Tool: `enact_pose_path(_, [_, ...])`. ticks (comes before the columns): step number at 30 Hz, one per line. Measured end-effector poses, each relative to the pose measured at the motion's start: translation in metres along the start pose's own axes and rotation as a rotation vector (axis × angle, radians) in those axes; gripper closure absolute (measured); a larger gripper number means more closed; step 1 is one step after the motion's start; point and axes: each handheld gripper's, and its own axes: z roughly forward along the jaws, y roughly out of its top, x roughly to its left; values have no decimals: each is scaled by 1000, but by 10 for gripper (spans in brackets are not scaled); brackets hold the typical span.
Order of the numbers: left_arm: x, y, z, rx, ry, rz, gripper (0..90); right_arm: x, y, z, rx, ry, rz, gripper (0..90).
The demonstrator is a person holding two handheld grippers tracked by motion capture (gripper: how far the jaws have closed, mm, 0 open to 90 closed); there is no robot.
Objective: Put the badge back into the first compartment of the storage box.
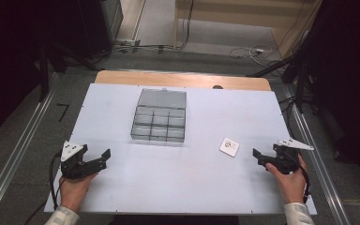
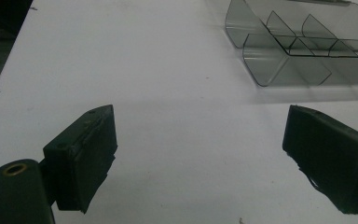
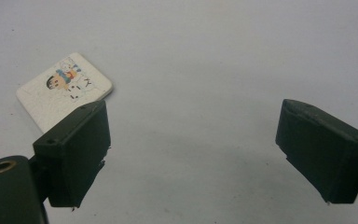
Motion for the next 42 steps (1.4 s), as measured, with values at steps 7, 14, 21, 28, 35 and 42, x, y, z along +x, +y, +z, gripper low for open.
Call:
enact_pose_path(7, [0,0,1,4,0,2,102,5,4,6,2,8,-8,86])
enact_pose_path(14, [0,0,1,6,1,4,102,9,8,7,-6,17,-15,86])
enact_pose_path(21, [-1,0,2,5,1,3,102,14,11,13,-4,31,-17,86])
enact_pose_path(28, [-1,0,3,7,3,4,102,17,14,17,-6,47,-15,86])
enact_pose_path(35, [-1,0,3,10,5,7,102,25,18,24,-1,68,-44,88])
enact_pose_path(42, [-1,-1,3,10,6,7,102,36,23,34,8,91,-65,88])
